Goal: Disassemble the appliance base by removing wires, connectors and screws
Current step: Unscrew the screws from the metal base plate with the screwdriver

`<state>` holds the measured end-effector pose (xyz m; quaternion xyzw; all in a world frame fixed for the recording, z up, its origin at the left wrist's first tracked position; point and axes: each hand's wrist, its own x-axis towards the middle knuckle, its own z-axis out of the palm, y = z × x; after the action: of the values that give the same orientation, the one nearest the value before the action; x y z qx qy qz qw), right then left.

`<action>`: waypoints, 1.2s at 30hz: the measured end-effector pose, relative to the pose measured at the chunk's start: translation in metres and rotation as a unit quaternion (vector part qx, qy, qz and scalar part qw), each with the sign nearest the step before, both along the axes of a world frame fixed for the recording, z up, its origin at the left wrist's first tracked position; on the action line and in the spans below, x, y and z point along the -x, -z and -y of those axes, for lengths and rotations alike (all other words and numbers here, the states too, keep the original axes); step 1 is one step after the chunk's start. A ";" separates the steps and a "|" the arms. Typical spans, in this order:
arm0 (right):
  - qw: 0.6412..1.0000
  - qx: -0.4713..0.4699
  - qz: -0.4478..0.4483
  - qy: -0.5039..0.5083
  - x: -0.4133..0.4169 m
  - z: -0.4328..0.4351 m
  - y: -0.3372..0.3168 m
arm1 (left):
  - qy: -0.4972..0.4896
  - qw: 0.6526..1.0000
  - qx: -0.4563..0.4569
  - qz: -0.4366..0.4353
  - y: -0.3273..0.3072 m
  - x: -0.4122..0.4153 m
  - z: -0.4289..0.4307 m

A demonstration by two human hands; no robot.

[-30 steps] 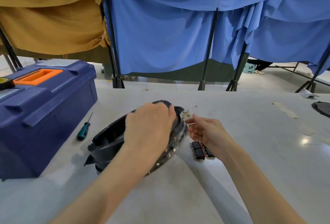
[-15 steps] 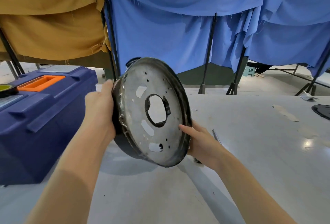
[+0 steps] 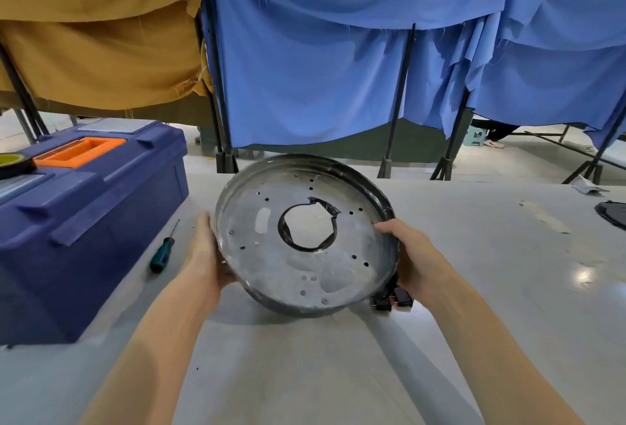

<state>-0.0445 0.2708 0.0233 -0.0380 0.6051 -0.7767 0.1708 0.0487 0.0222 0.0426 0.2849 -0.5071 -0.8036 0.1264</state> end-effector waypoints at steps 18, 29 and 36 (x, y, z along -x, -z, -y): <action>0.987 -0.151 -0.004 -0.048 -0.013 0.012 0.000 | -0.007 0.973 0.221 0.060 0.014 -0.008 0.018; 0.945 -0.305 -0.064 -0.099 -0.016 0.020 0.003 | -0.043 0.975 0.196 0.089 0.033 -0.014 0.022; 0.943 -0.305 -0.096 -0.091 -0.015 0.025 0.008 | -0.056 0.970 0.216 0.100 0.038 -0.014 0.026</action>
<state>-0.0297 0.2461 0.0151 -0.1129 0.8205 -0.5289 0.1852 0.0623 -0.0034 0.0042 0.3573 -0.6618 -0.6345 0.1783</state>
